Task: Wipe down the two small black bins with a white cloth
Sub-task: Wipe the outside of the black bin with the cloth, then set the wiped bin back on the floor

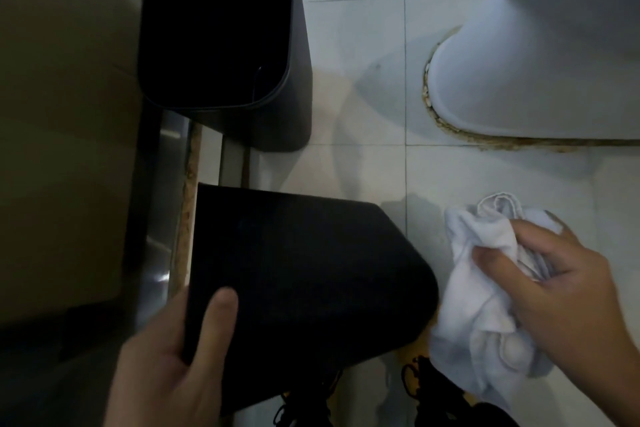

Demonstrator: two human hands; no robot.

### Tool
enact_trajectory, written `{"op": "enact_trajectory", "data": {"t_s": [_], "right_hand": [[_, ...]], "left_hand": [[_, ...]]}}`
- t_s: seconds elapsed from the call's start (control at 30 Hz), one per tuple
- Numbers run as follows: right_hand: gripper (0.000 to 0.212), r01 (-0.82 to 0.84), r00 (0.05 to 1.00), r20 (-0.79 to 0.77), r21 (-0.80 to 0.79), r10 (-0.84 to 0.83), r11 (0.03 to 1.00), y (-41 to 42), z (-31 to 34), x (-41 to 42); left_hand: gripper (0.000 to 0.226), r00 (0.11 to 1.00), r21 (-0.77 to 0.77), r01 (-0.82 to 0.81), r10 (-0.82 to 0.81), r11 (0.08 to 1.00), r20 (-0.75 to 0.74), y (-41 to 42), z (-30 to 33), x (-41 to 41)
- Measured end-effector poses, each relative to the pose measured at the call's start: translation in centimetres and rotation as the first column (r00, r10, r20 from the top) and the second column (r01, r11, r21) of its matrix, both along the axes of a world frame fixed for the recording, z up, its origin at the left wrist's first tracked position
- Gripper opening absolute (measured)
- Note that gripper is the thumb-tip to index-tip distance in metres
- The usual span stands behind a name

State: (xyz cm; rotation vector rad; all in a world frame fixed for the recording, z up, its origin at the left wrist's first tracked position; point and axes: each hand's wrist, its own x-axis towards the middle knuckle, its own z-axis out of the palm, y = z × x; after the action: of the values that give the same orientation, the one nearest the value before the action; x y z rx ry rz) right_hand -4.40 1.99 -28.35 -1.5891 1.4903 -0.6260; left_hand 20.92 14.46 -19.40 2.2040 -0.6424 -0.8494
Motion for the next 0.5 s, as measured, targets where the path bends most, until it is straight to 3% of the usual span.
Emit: {"op": "enact_trajectory", "data": {"t_s": [0.1, 0.27, 0.33, 0.5], "right_hand": [[0.011, 0.006, 1.0, 0.024, 0.016, -0.007, 1.0, -0.2, 0.2, 0.3], [0.008, 0.016, 0.991, 0.132, 0.118, -0.031, 0.993, -0.3, 2.4, 1.0], [0.011, 0.001, 0.979, 0.199, 0.198, -0.041, 0.98, -0.6, 3.8, 1.5], [0.007, -0.061, 0.957, 0.288, 0.332, -0.039, 0.941, -1.0, 8.6, 2.6]], "left_hand": [[0.038, 0.983, 0.012, 0.145, -0.146, 0.989, 0.11, 1.3, -0.5, -0.1], [0.018, 0.958, 0.047, 0.214, -0.219, 0.976, 0.186, 3.1, -0.6, -0.7], [0.02, 0.937, 0.037, 0.28, -0.281, 0.959, 0.209, 3.7, -0.6, -0.9], [0.015, 0.885, 0.175, 0.416, -0.441, 0.893, 0.15, 4.3, 0.8, -1.1]]}}
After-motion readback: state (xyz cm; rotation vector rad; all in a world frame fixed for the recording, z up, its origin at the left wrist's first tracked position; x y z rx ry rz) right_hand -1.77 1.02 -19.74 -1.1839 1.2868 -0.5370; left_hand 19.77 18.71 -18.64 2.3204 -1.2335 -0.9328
